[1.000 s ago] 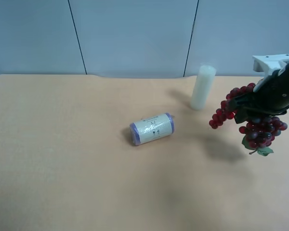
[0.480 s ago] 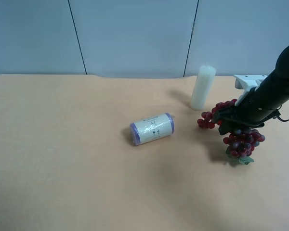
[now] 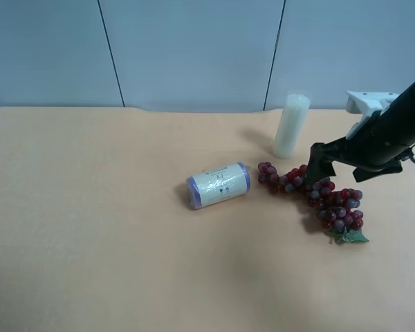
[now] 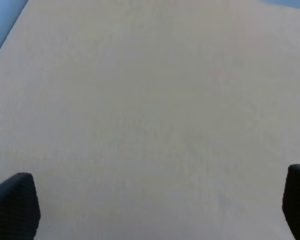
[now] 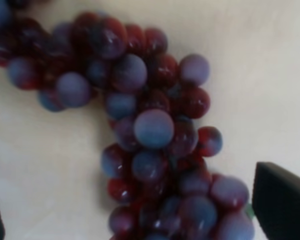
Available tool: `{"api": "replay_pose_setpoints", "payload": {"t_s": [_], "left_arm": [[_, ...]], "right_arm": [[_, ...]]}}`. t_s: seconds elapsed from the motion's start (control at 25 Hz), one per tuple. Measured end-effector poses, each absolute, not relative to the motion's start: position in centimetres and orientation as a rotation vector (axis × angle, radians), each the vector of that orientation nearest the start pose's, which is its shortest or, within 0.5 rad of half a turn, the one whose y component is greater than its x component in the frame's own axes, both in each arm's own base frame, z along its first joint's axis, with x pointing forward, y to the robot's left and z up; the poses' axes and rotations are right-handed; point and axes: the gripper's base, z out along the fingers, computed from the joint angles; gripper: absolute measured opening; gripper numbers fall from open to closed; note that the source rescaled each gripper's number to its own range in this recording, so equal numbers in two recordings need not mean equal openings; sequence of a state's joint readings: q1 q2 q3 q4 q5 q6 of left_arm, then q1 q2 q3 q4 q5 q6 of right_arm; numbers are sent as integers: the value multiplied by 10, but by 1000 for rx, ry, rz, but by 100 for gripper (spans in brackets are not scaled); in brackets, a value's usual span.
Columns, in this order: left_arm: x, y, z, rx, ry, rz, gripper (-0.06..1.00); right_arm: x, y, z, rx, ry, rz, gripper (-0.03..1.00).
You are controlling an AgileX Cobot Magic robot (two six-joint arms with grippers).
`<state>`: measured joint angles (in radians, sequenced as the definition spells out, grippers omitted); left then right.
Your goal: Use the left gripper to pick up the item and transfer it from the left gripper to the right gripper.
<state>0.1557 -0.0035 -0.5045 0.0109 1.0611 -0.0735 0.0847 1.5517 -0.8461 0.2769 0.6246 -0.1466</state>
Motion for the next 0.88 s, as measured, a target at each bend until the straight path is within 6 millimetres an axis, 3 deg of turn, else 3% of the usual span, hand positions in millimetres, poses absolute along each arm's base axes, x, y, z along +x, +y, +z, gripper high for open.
{"api": "replay_pose_setpoints", "payload": {"t_s": [0.28, 0.52, 0.88], "left_arm": [[-6, 0, 278, -234, 2024, 65, 100], [-6, 0, 278, -234, 2024, 65, 100], [-6, 0, 278, -234, 2024, 65, 100]], "right_arm": [[236, 38, 261, -93, 2683, 307, 99], [184, 30, 306, -159, 2592, 233, 99], [108, 18, 340, -138, 2496, 154, 100]]}}
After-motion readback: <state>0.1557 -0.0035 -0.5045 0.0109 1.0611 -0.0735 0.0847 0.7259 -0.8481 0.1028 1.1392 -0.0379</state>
